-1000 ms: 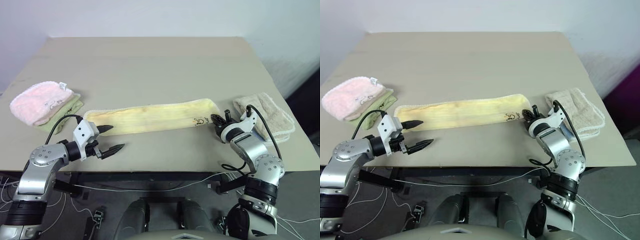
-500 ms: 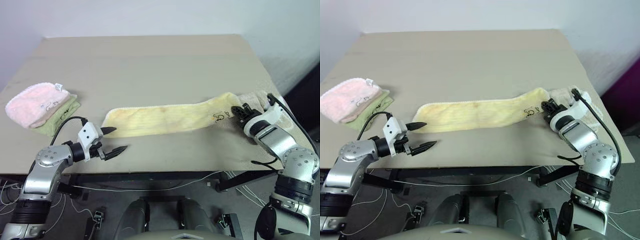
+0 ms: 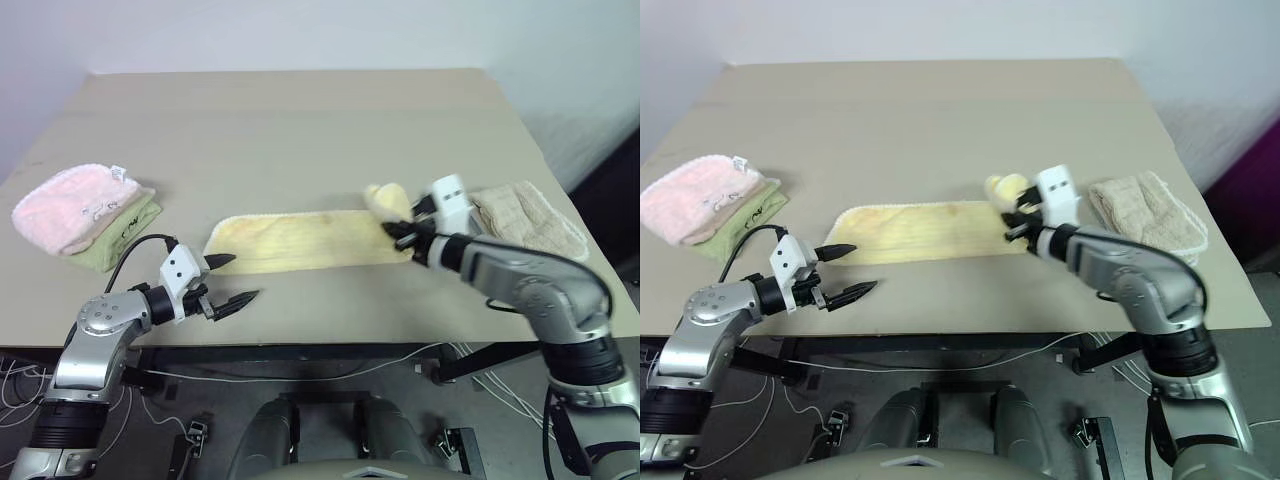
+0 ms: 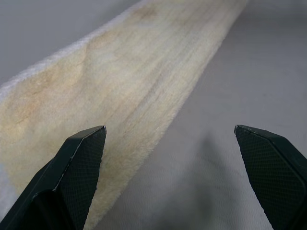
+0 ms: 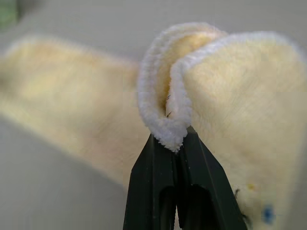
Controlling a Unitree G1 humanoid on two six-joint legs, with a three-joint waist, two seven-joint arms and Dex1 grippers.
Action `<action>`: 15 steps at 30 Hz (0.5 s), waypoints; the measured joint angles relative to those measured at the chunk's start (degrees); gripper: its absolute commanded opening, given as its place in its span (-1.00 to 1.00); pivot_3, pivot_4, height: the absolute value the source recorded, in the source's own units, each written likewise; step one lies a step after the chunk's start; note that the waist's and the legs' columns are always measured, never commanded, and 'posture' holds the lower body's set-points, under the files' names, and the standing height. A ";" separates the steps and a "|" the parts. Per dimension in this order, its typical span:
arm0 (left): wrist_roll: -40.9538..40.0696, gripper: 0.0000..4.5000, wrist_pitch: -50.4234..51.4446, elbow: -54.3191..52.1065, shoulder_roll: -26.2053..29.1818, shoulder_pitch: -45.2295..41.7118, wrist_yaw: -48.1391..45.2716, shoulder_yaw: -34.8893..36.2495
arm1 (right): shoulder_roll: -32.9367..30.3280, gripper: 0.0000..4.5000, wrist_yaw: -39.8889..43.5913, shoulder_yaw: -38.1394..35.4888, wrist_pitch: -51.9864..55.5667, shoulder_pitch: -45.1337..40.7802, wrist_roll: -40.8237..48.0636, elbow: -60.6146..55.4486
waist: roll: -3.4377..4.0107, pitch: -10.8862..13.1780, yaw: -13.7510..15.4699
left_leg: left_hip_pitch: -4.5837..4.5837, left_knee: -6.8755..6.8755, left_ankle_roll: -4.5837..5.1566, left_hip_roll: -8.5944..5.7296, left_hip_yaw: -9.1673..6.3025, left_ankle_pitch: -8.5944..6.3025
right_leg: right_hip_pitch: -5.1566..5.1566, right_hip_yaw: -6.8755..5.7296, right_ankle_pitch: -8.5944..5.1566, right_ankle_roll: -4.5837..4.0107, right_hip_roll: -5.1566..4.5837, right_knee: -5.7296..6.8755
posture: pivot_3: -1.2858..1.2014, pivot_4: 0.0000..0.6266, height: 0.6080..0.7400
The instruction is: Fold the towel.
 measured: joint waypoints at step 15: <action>-1.63 1.00 2.46 -3.21 -1.52 2.61 2.32 -0.81 | 6.31 -0.16 9.91 2.76 -3.94 1.22 -11.87 2.82 | -0.01 0.00 0.05 | -0.02 -0.04 -0.01 -0.02 -0.04 0.00 | -0.06 0.00 0.00 0.00 -0.05 0.00 | 0.03 -0.52 1.00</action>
